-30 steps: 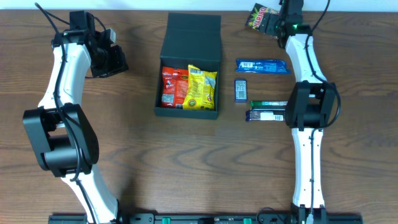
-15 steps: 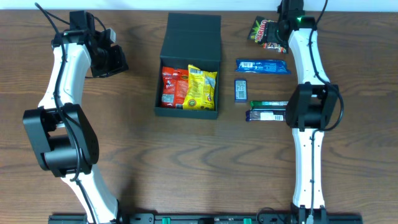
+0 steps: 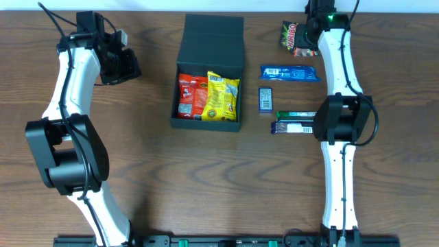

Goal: Pack container
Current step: 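Grasp the black Haribo gummy bag with the right gripper, then carry the Haribo bag left and lower it into the box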

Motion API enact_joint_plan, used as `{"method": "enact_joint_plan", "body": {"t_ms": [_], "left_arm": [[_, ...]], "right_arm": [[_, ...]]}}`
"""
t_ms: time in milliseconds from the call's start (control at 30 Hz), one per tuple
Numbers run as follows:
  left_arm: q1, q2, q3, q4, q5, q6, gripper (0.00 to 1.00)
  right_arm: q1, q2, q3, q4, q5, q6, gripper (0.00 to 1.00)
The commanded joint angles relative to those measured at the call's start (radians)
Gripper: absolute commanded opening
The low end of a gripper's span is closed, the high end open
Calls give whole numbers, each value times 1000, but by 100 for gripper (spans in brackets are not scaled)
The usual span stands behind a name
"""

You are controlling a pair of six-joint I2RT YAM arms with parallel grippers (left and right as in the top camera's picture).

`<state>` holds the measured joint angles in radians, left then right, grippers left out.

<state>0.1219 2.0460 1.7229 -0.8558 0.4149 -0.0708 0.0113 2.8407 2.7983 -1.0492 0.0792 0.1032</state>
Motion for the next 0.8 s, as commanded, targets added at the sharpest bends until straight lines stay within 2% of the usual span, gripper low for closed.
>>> {"method": "enact_joint_plan", "body": {"t_ms": [0, 300, 567, 767], "left_arm": [[2, 13, 23, 1, -8, 4, 18], [2, 13, 23, 29, -3, -11, 19], [3, 13, 23, 45, -3, -16, 18], [3, 13, 23, 50, -3, -15, 19]], "right_arm": [[10, 49, 39, -26, -8, -7, 9], [41, 44, 347, -151, -29, 27, 2], [106, -122, 342, -211, -122, 55, 1], [229, -233, 342, -297, -124, 64, 1]]}}
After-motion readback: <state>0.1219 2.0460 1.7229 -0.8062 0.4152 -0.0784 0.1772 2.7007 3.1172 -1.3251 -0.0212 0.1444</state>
